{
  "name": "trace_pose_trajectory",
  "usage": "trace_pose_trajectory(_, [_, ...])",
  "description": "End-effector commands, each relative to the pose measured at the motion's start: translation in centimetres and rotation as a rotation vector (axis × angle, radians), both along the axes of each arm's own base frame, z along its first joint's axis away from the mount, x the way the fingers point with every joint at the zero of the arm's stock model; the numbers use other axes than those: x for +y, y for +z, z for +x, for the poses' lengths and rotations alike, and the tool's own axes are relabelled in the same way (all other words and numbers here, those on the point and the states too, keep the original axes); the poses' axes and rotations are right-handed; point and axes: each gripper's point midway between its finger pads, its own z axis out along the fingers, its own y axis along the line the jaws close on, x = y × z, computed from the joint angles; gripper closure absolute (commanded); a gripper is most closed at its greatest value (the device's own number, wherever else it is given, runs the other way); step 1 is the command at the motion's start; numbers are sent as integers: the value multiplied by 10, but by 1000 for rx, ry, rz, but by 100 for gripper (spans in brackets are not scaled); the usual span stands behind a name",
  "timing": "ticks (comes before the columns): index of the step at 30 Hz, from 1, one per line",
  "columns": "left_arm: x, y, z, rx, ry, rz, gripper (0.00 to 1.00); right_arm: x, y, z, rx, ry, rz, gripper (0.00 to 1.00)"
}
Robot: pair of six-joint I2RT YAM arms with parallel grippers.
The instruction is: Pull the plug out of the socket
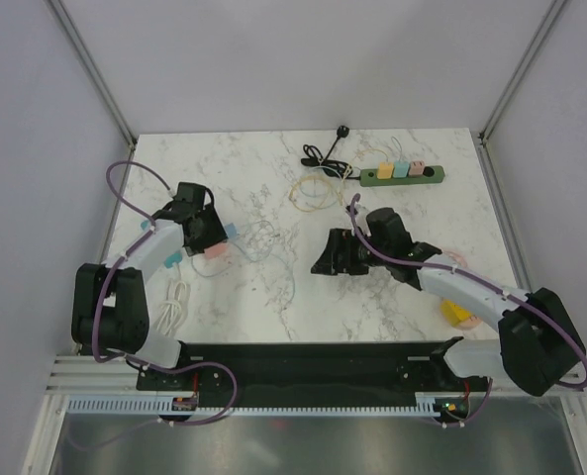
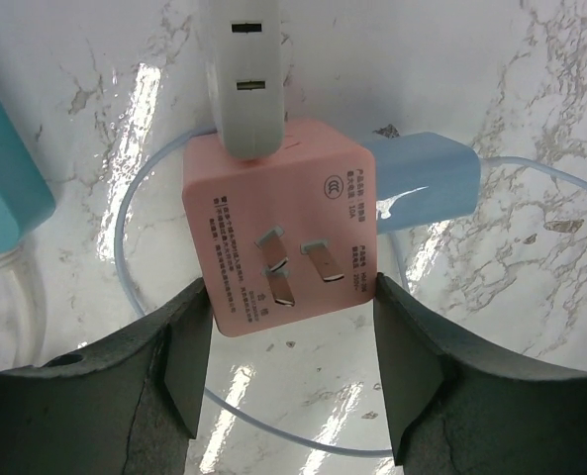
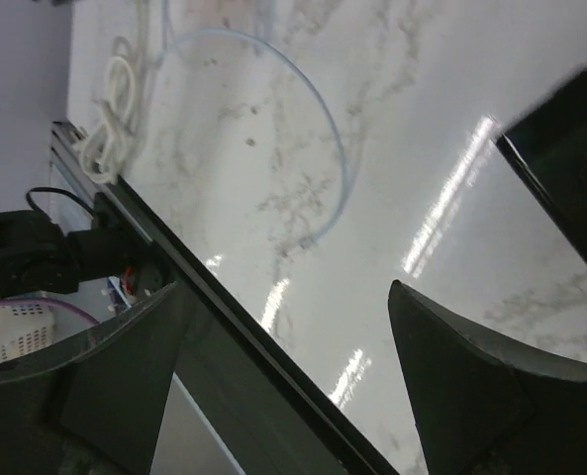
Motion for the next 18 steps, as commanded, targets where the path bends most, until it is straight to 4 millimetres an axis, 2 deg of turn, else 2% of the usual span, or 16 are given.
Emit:
trace_pose_trajectory(1, [0,13,13,-85,-12,-8,63,48,57,28,-106,2,140,9])
trace_pose_trajectory(2, [-2,13,14,-85,-19,-17,51,55,61,30,-103,7,154,9])
trace_pose_trajectory(4, [-7,17,14,-91,-28,-43,38,76,73,34,-95,19,194,9])
trace_pose_trajectory(5, [-8,20,15,-100,-28,-50,27,84,82,37,-103,20,217,9])
trace_pose_trajectory(6, [-9,22,15,-105,-30,-56,22,91,79,40,-88,17,222,9])
trace_pose_trajectory(7, [-10,23,16,-108,-29,-59,17,100,84,43,-78,-4,251,9])
trace_pose_trajectory(8, [-10,24,17,-111,-32,-61,16,106,92,47,-81,-16,272,10])
trace_pose_trajectory(9, [-12,25,18,-113,-38,-65,14,112,87,53,-60,-37,277,11])
trace_pose_trajectory(12, [-12,22,22,-99,-53,-60,11,128,91,67,-32,-81,309,12])
trace_pose_trajectory(14, [-14,25,27,-100,-61,-62,11,137,101,73,-39,-93,333,12])
trace_pose_trajectory(15, [-13,22,28,-93,-67,-56,11,142,98,76,-35,-93,331,13])
trace_pose_trajectory(18, [-10,13,27,-61,-63,-38,15,154,105,80,-42,-90,353,13])
